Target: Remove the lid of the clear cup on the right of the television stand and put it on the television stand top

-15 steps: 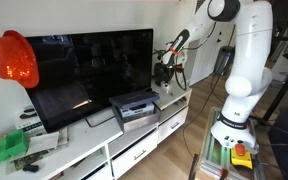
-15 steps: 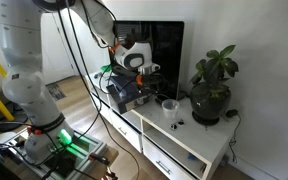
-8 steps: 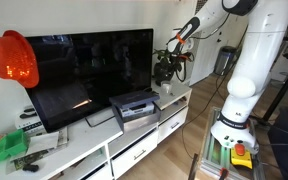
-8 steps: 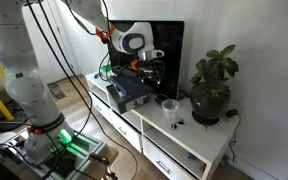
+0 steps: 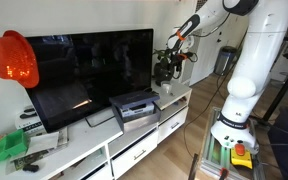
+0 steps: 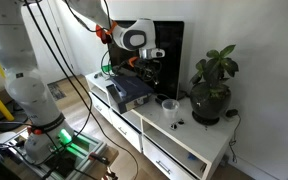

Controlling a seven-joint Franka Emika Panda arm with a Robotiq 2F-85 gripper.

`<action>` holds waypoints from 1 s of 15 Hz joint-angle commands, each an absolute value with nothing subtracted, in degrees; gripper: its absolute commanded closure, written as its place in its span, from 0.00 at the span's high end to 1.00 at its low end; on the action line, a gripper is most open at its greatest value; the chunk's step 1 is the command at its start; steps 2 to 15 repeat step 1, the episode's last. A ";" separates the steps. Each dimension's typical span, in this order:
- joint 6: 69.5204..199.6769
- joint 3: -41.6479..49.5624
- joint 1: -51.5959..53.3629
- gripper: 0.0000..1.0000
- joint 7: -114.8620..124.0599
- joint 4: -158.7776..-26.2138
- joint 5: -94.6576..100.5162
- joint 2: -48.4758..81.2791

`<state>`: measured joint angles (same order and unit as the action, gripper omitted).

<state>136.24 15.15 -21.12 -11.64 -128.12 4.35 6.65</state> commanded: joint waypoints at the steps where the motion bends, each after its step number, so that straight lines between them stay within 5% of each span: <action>1: 136.13 16.00 -20.27 1.00 -11.64 -128.05 4.19 6.67; 15: 136.13 16.00 -20.27 1.00 -11.64 -128.05 4.19 6.67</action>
